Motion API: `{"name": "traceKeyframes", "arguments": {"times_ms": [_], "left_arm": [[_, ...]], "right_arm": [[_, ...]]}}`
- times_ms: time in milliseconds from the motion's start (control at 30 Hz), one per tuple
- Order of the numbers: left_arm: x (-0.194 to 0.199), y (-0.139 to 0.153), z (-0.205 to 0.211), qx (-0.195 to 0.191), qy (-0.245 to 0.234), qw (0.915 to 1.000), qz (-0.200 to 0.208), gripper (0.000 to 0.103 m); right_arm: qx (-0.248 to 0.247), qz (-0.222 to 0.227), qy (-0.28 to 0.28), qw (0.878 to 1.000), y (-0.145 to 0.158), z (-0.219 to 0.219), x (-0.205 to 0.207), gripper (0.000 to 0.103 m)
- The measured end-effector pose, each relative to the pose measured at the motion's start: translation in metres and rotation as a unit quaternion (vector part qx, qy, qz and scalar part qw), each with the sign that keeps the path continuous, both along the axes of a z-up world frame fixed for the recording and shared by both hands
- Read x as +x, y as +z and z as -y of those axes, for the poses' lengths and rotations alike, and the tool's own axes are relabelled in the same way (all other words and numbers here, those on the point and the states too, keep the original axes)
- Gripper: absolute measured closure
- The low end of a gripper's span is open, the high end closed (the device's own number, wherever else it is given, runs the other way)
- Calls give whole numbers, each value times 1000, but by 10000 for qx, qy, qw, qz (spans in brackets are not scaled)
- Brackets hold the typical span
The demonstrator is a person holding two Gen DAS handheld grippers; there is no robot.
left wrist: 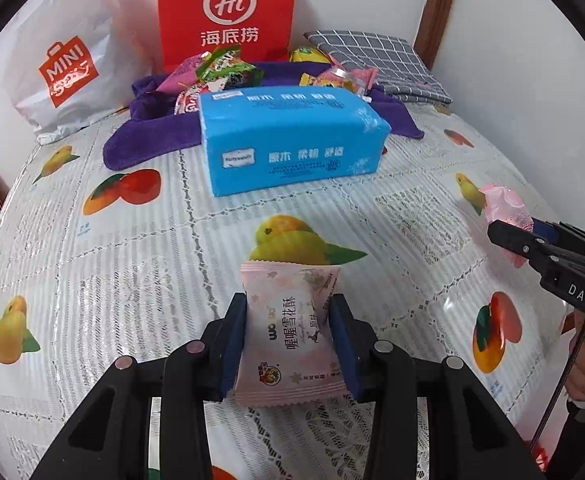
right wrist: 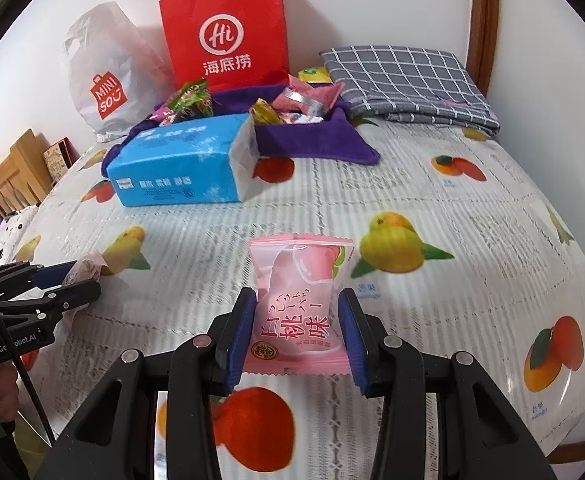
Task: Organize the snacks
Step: 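Carry the biscuit packet and peach candy bag onto the purple towel with both tools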
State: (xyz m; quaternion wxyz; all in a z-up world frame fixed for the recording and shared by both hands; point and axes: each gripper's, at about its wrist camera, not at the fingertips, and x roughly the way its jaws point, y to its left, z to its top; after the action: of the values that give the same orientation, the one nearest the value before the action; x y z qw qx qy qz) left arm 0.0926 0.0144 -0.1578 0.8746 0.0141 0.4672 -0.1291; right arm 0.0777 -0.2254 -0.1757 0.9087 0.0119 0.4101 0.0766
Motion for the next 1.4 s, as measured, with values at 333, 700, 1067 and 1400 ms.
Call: {"name": "traceKeyframes", "arguments": {"times_ms": [333,700,1067,1400], "left_arm": [[8,21,-13,-447,3,9990,14,64],[28,45,-20,-502,-3,9985,202,64],[56,64,-30,-531,132,9980,328,64],[72,78,-30,-519,176,9975,435,64]], "right_arm": [[-151,226,68,9996,28,-16,2,61],[-225,466,48,9986,60,-29,21,61],[-254,612,32,9978,78,-37,46,61],[-195,750,79,9970,92,-41,60,61]]}}
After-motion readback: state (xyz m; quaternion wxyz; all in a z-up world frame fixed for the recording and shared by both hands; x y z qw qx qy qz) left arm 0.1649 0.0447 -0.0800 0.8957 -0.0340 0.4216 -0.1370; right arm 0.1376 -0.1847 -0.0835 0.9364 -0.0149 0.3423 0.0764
